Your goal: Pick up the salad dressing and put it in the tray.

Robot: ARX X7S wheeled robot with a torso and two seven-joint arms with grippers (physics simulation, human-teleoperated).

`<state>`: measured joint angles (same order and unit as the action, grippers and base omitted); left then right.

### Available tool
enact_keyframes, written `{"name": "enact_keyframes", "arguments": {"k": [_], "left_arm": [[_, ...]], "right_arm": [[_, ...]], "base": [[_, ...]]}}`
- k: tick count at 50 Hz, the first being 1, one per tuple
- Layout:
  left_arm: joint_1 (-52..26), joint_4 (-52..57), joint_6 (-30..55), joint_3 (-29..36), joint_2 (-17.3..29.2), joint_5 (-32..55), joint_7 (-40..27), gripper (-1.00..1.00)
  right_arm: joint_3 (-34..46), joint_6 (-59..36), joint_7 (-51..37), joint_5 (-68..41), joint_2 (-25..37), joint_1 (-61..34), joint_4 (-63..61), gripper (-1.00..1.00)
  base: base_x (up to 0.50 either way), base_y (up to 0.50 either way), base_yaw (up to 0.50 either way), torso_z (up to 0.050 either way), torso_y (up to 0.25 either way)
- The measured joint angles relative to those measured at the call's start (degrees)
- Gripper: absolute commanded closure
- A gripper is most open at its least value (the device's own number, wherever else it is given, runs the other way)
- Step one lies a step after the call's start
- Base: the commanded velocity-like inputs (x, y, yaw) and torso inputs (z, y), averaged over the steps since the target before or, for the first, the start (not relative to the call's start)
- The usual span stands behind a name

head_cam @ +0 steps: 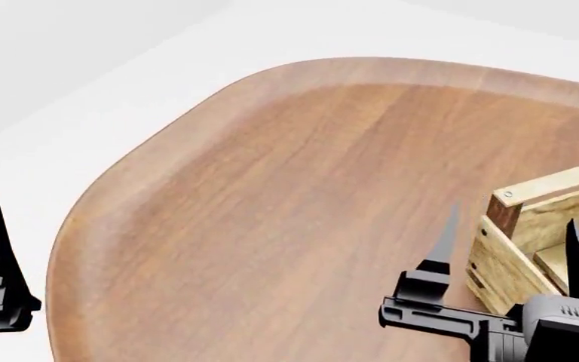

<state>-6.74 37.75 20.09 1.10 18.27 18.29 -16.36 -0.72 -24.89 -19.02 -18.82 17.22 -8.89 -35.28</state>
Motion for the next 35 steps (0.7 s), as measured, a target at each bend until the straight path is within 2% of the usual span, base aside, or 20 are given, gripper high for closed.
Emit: {"name": "enact_keyframes", "arguments": {"k": [9,35], "left_arm": [[0.4,0.0,-0.2,0.1,0.2,0.2,-0.1,-1.00],[0.3,0.2,0.2,1.2,0.8,0.5,-0.3,-1.00]], "right_arm": [[1.5,-3.6,3.3,-0.9,3.9,-0.3,1.8,-1.00],[12.7,-15.8,22.1,-3.2,22.7,-2.9,4.3,-1.00]], "base": [[0.00,0.00,0.00,0.000,0.000],[0.00,0.00,0.00,0.000,0.000]]}}
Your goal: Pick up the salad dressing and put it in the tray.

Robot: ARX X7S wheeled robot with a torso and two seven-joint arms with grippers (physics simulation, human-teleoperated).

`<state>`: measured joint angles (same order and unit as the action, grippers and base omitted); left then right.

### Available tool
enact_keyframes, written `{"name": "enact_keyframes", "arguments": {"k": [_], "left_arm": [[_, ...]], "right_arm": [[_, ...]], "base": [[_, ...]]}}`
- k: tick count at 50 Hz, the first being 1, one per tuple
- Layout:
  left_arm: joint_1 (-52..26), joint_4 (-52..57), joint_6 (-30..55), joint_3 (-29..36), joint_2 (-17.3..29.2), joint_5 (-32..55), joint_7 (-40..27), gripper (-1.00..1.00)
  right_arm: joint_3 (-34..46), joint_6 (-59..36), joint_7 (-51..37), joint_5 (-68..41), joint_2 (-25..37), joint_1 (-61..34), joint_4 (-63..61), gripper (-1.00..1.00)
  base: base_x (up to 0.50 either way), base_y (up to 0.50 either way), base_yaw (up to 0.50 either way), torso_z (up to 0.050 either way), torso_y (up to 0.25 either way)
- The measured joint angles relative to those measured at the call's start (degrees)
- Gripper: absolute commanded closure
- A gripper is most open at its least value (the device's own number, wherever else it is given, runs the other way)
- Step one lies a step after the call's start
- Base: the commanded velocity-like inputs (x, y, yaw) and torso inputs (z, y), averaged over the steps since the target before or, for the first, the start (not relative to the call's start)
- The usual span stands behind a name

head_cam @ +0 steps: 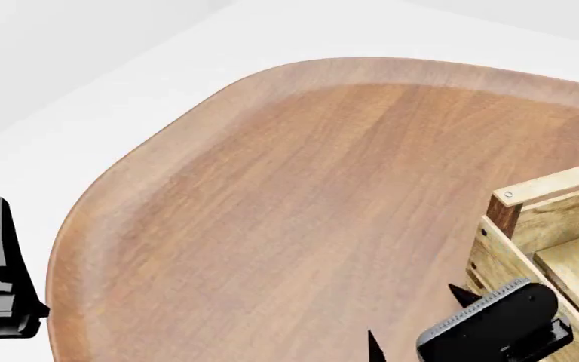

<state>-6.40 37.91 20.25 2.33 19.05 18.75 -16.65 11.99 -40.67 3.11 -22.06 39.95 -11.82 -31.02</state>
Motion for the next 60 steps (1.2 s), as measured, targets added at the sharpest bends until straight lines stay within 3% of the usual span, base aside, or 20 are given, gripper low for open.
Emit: {"name": "enact_keyframes", "arguments": {"k": [12,28,60], "left_arm": [[-0.2,0.3,0.4,0.4,0.3,0.2,-0.2,-1.00],[-0.1,0.1,0.1,0.8,0.5,0.3,-0.4,-1.00],[0.3,-0.2,-0.5,1.0,0.9,0.7,-1.0,-1.00]], "right_arm": [[4.1,-0.2,4.6,1.3,5.4,1.5,-0.9,-1.00],[6.4,3.9,8.8,0.5,8.1,5.4,-2.5,-1.00],[11.0,10.7,7.7,1.1,-4.1,4.8,8.7,-1.00]], "base": [[0.00,0.00,0.00,0.000,0.000],[0.00,0.00,0.00,0.000,0.000],[0.00,0.00,0.00,0.000,0.000]]}}
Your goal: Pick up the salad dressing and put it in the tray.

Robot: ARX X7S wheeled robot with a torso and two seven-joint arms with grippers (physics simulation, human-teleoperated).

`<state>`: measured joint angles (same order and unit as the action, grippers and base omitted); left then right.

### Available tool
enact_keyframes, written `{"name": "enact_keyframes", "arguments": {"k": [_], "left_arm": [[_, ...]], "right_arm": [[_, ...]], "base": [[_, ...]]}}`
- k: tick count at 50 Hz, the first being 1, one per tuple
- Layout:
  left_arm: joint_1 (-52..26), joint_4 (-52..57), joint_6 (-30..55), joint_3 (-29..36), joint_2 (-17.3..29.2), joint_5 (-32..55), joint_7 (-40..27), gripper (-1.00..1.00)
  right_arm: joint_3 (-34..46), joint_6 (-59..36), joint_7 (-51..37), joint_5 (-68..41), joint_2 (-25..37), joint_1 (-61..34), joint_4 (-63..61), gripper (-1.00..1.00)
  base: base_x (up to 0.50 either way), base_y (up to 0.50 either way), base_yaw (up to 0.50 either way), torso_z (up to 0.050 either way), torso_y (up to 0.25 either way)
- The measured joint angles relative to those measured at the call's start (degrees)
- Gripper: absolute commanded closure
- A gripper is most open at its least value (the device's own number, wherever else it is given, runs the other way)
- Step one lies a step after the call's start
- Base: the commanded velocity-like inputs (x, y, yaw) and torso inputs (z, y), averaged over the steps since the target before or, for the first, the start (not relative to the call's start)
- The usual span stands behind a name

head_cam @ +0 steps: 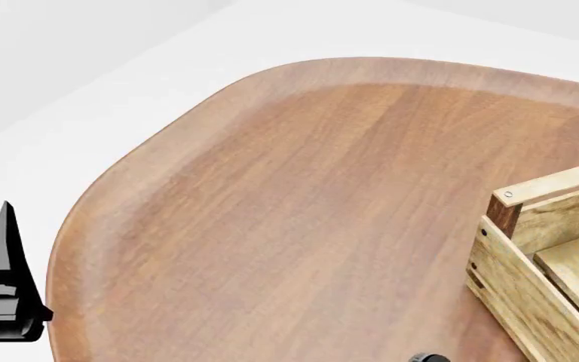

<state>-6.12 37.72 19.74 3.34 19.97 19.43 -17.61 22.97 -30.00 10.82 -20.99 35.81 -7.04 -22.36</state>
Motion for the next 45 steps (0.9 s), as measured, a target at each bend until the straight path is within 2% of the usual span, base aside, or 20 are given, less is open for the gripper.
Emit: {"name": "enact_keyframes", "arguments": {"k": [26,27,45], "left_arm": [[0.1,0.2,-0.2,0.0,0.6,0.5,-0.5,-1.00],[0.1,0.2,-0.2,0.0,0.6,0.5,-0.5,-1.00],[0.1,0.0,-0.5,0.2,0.8,0.7,-0.7,-1.00]], "right_arm": [[2.7,3.9,0.2,1.1,-7.0,-2.8,10.4,-1.00],[2.7,4.0,0.1,1.1,-7.2,-2.9,10.7,1.00],[1.0,5.5,-1.5,-0.6,-8.6,-2.9,12.5,1.00]], "base": [[0.00,0.00,0.00,0.000,0.000],[0.00,0.00,0.00,0.000,0.000],[0.00,0.00,0.00,0.000,0.000]]}}
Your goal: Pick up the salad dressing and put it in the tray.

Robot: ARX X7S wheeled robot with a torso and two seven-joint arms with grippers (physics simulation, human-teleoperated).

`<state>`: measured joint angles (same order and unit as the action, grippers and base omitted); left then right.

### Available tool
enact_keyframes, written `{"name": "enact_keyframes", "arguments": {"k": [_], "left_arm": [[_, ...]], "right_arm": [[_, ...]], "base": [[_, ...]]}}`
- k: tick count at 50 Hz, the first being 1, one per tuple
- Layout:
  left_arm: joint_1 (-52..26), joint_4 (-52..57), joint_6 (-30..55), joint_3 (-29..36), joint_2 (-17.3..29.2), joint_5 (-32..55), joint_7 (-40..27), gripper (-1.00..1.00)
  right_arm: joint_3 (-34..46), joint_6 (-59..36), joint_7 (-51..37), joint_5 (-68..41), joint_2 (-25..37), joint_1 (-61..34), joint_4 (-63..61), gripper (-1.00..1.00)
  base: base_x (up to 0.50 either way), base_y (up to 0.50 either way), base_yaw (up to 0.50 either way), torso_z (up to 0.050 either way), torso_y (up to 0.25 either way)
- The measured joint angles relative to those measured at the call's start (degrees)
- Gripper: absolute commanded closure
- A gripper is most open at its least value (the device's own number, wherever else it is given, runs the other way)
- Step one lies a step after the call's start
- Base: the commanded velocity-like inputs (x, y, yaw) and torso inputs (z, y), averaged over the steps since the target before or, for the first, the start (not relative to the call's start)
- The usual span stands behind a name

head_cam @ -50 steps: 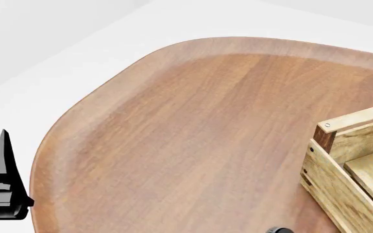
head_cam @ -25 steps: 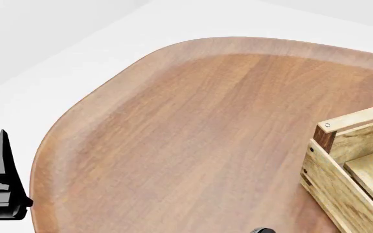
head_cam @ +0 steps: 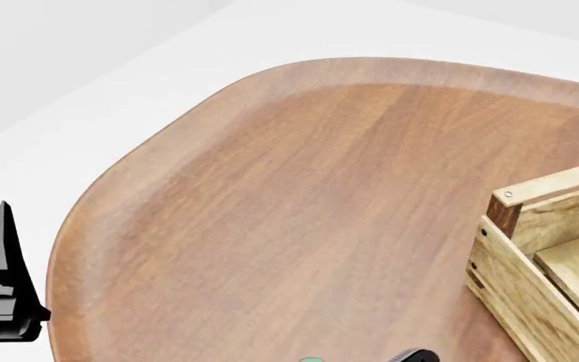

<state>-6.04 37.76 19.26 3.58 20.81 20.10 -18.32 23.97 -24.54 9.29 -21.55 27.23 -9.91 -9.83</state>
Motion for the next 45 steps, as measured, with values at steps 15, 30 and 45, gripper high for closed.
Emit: {"name": "enact_keyframes", "arguments": {"k": [15,30,45], "left_arm": [[0.2,0.0,-0.3,-0.1,0.2,0.3,-0.3,-1.00],[0.4,0.0,-0.6,-0.3,0.4,0.7,-0.6,-1.00],[0.5,-0.2,-0.8,-0.3,0.6,1.1,-0.7,-1.00]], "right_arm": [[-4.0,-4.9,-3.1,-4.4,2.4,0.4,-9.4,1.00],[-9.4,-14.3,-6.5,-11.5,5.5,-4.1,-19.4,1.00],[-17.4,-23.2,-11.0,-17.7,8.7,-13.3,-22.7,1.00]], "base": [[0.00,0.00,0.00,0.000,0.001],[0.00,0.00,0.00,0.000,0.000],[0.00,0.00,0.00,0.000,0.001]]}}
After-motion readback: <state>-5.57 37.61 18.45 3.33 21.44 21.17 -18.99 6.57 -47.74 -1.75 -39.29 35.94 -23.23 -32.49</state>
